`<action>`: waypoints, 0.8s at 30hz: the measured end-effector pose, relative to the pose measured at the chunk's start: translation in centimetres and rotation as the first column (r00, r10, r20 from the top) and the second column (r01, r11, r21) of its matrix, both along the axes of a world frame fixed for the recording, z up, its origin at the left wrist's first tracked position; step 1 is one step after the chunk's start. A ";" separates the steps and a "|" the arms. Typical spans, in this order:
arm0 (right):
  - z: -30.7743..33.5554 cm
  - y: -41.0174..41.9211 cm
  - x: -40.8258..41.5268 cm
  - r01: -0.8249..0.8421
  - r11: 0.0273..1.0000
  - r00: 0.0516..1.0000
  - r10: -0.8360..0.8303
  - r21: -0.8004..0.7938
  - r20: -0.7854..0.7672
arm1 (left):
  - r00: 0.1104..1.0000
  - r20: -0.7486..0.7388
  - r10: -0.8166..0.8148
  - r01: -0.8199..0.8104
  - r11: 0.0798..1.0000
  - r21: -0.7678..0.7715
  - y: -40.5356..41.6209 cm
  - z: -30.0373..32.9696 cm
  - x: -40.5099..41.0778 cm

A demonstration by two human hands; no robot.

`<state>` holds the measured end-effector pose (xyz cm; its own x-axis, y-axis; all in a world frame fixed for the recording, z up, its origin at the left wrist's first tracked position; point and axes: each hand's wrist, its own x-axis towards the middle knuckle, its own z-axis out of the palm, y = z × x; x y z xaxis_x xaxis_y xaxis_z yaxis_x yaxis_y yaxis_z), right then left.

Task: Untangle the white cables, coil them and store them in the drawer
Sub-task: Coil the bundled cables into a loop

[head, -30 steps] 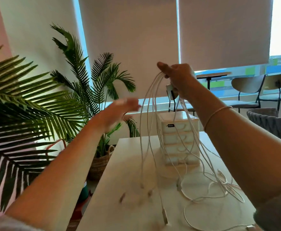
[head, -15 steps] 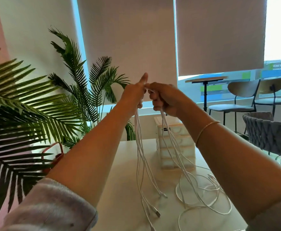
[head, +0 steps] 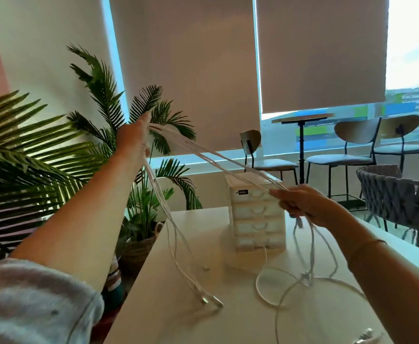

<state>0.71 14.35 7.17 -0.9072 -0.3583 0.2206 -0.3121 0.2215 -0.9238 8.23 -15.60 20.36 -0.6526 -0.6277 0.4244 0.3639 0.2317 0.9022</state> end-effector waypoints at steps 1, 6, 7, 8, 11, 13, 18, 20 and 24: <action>-0.8 1.0 -0.3 0.088 0.993 0.996 -0.085 0.080 -0.030 | 1.000 0.001 0.009 -0.009 1.000 0.009 -0.2 -0.1 -0.1; -3.0 6.3 -2.1 0.509 0.781 0.859 -0.487 0.362 -0.156 | 0.999 0.007 0.052 -0.052 0.998 0.026 -0.9 -0.1 -0.4; -3.6 7.4 -2.8 0.550 0.702 0.829 -0.524 0.453 -0.194 | 0.998 0.004 0.056 -0.056 0.998 0.028 -1.0 -0.2 -0.5; -4.0 8.3 -3.1 0.550 0.615 0.817 -0.535 0.565 -0.213 | 0.998 0.006 0.057 -0.057 0.998 0.030 -1.0 -0.2 -0.6; -6.4 10.4 -5.0 0.336 0.331 0.829 -0.548 0.882 -0.110 | 0.999 0.022 0.039 -0.040 0.999 0.008 -0.2 -0.4 -0.7; -7.6 10.9 -6.6 0.254 0.184 0.826 -0.552 0.949 -0.114 | 0.999 0.020 0.029 -0.029 0.999 -0.029 0.7 -0.3 -0.7; -4.7 7.2 -7.3 -0.035 -0.088 0.834 -0.552 0.995 -0.019 | 0.998 0.056 0.036 -0.027 0.987 -0.155 2.3 -0.4 -0.9; -0.5 3.5 -4.2 0.129 0.041 0.932 -0.345 0.991 -0.107 | 0.999 0.046 0.011 -0.002 0.983 -0.186 3.1 -0.5 -0.9; 7.7 -4.2 2.7 0.149 0.898 0.944 -0.004 0.415 -0.329 | 0.999 0.032 0.031 -0.022 0.964 -0.264 5.3 -0.8 -1.2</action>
